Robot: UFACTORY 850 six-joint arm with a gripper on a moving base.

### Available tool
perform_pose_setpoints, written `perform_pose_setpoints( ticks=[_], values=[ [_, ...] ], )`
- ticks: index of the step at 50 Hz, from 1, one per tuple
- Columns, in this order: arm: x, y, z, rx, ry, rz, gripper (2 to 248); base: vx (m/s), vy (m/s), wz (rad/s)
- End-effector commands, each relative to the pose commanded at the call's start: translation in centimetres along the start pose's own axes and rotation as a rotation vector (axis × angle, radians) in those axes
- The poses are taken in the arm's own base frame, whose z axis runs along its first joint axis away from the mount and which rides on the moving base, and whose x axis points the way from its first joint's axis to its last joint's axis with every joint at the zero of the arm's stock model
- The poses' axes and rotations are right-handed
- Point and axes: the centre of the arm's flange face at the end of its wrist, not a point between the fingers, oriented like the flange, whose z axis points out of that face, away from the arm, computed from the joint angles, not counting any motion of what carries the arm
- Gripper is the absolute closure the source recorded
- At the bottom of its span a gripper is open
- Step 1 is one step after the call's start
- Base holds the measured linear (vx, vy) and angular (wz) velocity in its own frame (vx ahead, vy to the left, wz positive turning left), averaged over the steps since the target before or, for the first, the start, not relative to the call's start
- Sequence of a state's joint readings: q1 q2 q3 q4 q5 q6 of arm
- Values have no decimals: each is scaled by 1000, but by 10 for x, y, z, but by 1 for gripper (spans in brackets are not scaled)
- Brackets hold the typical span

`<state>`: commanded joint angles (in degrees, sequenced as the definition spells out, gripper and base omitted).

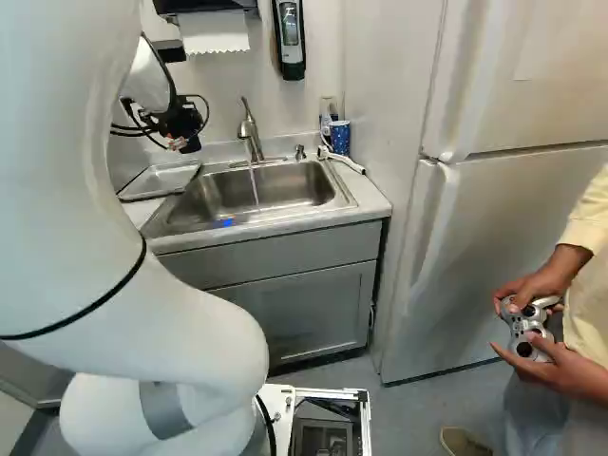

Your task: Rinse the cup and place it in the tray

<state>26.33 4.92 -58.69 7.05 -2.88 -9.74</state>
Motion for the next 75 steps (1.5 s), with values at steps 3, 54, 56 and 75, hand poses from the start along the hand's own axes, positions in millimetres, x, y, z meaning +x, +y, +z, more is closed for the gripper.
perform_pose_setpoints(
  ticks=[3,54,56,75],
  values=[
    [2,-4,2,7,0,-4,129,0,0,0],
    [19,-71,74,100,35,-15,129,0,0,0],
    [20,-73,78,102,37,-13,129,0,0,0],
    [24,-92,125,112,58,14,129,0,0,0]
  ],
)
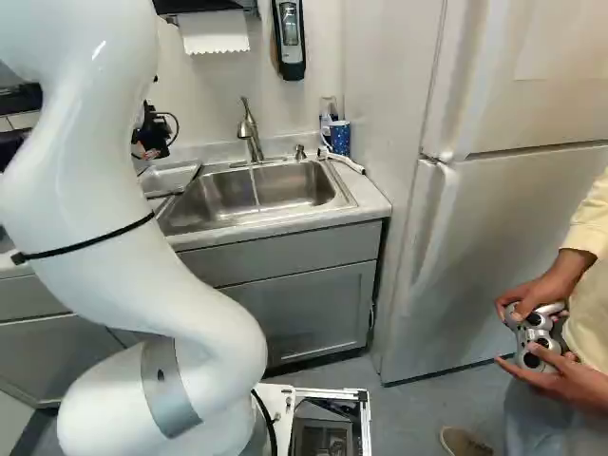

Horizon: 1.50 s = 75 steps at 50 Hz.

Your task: Rinse the cup and place it in the tray

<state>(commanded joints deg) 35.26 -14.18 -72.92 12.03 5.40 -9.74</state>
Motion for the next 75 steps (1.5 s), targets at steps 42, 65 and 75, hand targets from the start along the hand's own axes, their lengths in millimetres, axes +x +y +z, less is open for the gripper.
perform_pose_setpoints(
  ticks=[42,65,75],
  values=[
    [-36,0,34,-10,-51,17,129,0,0,0],
    [-58,1,51,-12,-95,16,129,0,0,0],
    [-62,1,54,-12,-103,16,129,0,0,0]
  ],
)
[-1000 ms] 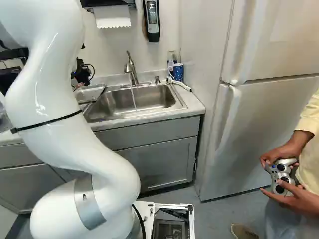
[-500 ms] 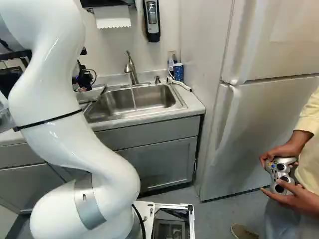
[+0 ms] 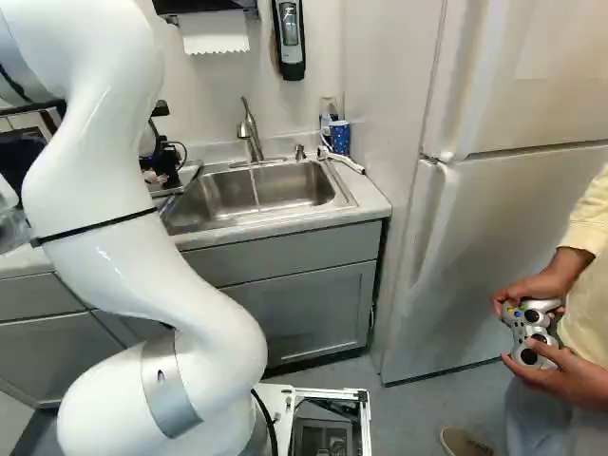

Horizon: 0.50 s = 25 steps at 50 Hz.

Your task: Rinse the cup and place it in the tray

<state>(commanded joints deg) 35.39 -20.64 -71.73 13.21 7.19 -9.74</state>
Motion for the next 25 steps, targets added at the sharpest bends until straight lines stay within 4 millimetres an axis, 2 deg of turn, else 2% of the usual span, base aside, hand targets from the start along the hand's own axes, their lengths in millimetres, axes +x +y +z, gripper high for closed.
perform_pose_setpoints(
  ticks=[3,4,9,10,14,15,19,20,25],
  values=[
    [0,0,0,0,0,0,129,0,0,0],
    [0,0,0,0,0,0,104,0,0,0],
    [0,0,0,0,0,0,104,0,0,0],
    [0,0,0,0,0,0,71,0,0,0],
    [0,0,0,0,0,0,71,0,0,0],
    [0,0,0,0,0,0,36,0,0,0],
    [0,0,0,0,0,0,36,0,0,0],
    [0,0,0,0,0,0,4,0,0,0],
    [0,0,0,0,0,0,4,0,0,0]
  ],
)
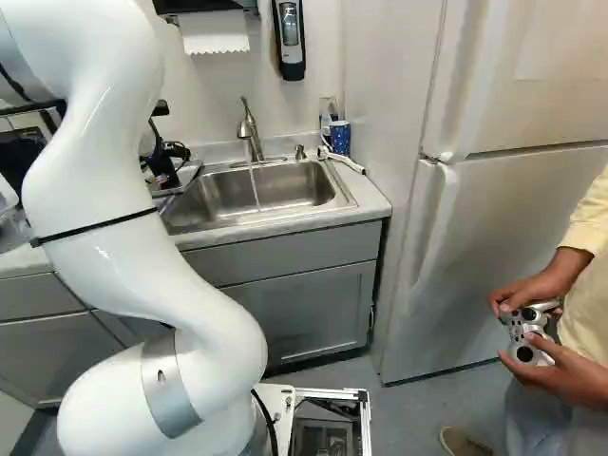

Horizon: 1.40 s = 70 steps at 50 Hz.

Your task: Rinse the cup and place it in the tray

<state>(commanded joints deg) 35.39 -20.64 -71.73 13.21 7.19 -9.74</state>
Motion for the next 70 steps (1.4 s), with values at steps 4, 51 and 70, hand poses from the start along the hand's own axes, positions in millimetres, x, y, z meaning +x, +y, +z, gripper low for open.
perform_pose_setpoints(
  ticks=[4,51,70],
  values=[
    [0,0,0,0,0,0,3,0,0,0],
    [39,-1,-36,5,86,3,3,0,0,0],
    [56,-2,-51,7,123,4,3,0,0,0]
  ],
)
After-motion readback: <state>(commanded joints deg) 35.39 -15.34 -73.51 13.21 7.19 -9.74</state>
